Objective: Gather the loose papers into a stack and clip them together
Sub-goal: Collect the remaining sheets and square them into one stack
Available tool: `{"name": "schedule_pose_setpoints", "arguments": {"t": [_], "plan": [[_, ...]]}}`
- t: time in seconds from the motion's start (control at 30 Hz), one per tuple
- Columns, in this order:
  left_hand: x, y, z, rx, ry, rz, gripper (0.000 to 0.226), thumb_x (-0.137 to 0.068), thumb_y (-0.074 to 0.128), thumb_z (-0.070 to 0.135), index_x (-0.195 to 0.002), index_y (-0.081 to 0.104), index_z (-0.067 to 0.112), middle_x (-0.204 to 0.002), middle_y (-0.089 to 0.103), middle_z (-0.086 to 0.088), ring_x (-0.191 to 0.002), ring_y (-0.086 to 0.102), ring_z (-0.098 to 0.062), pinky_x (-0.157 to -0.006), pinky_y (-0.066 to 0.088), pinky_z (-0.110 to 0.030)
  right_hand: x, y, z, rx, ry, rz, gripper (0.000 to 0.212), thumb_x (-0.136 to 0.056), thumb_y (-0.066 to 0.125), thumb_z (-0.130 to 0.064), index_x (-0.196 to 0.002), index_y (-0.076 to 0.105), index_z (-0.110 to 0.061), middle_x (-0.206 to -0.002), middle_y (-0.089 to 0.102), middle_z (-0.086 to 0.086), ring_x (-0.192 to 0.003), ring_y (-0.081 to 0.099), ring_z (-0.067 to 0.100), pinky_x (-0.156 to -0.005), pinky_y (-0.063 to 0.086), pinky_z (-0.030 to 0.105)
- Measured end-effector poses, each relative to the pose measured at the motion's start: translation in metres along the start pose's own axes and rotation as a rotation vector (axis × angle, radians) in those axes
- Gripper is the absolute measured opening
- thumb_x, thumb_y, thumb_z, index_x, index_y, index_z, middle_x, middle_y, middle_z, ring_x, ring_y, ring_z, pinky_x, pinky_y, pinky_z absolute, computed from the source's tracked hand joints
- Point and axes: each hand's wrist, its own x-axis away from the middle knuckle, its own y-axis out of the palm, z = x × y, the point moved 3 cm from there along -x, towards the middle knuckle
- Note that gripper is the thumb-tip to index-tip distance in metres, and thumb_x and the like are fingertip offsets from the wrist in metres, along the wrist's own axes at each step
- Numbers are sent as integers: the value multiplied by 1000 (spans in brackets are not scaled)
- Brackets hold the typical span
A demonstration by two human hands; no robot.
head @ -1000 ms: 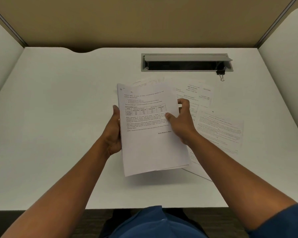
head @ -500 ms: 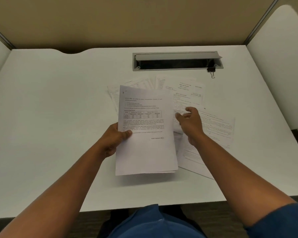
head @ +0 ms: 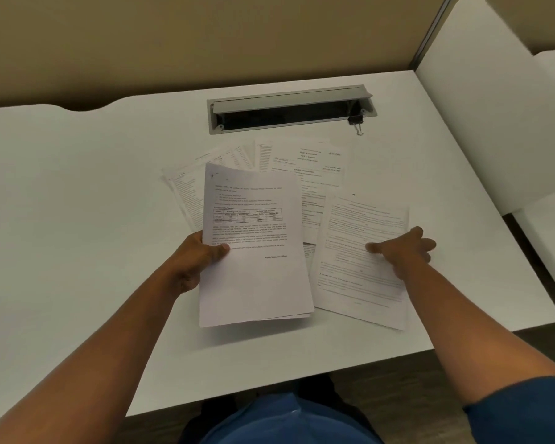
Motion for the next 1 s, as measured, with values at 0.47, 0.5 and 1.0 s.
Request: {"name": "schedule_pose_setpoints", "arguments": {"t": [0.47,0.5,1.0], "plan": [[-8,-8,1,51,-15,-37,39,-96,62,2,-131,60,19,-127,68,-9,-113,65,-36,-98,53,-54,-4,-10,-28,-436,-348,-42,10,-96,59,-15,-99,68,-19,-101,69,2,-97,67,26,-90,57,40],[-9,-10,2,54,-13,-38,40,-96,63,2,-132,60,19,-128,68,-9,-114,64,-37,-100,52,-56,0,-9,-38,-464,-375,-57,12,-97,58,-15,-103,68,-19,-103,69,1,-97,66,24,-89,56,37],[-28,-44,8,105,-23,13,40,-95,64,2,-132,61,18,-127,70,-9,-115,66,-37,-100,52,-58,18,40,-134,-539,-355,-159,33,-89,62,0,-118,57,-16,-105,62,-3,-93,60,17,-69,48,22]]}}
